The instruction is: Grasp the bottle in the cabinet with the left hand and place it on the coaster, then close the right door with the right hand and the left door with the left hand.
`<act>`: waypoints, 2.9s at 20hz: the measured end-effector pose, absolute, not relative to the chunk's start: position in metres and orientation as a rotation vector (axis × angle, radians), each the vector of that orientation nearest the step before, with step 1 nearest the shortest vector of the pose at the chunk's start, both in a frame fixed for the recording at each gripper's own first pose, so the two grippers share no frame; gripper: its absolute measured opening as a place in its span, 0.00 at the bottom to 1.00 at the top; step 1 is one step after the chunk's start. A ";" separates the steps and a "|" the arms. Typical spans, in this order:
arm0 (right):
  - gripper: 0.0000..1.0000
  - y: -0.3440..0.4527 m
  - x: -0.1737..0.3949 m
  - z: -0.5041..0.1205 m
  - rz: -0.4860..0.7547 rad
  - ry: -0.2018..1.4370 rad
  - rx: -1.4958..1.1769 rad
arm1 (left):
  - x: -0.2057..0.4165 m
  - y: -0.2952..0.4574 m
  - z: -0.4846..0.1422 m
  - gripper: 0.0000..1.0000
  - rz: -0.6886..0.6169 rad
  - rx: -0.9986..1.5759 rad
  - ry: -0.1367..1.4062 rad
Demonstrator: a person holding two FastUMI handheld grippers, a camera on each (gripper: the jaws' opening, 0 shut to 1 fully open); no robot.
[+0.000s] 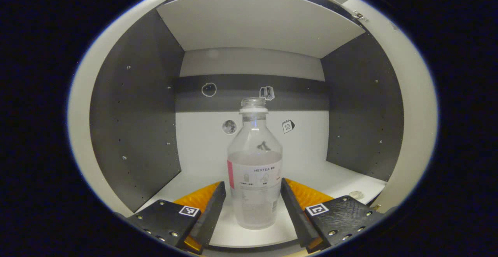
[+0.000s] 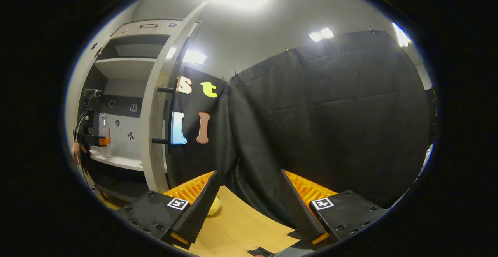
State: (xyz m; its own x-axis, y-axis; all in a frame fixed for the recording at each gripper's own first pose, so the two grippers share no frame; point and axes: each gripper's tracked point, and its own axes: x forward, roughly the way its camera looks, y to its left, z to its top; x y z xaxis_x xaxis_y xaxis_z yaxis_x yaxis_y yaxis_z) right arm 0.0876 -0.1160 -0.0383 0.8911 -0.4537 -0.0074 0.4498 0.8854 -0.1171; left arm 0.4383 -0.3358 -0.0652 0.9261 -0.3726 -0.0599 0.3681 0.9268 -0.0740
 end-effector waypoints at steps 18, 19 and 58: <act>0.98 -0.133 0.051 -0.031 -0.340 0.055 -0.091 | 0.315 -0.293 -0.038 0.70 -0.310 -0.114 -0.045; 0.98 -0.135 0.047 -0.031 -0.328 0.058 -0.092 | 0.305 -0.293 -0.040 0.70 -0.309 -0.110 -0.049; 0.96 -0.113 -0.034 -0.068 -0.101 0.191 -0.176 | 0.092 -0.342 -0.341 0.70 -0.392 -0.067 0.238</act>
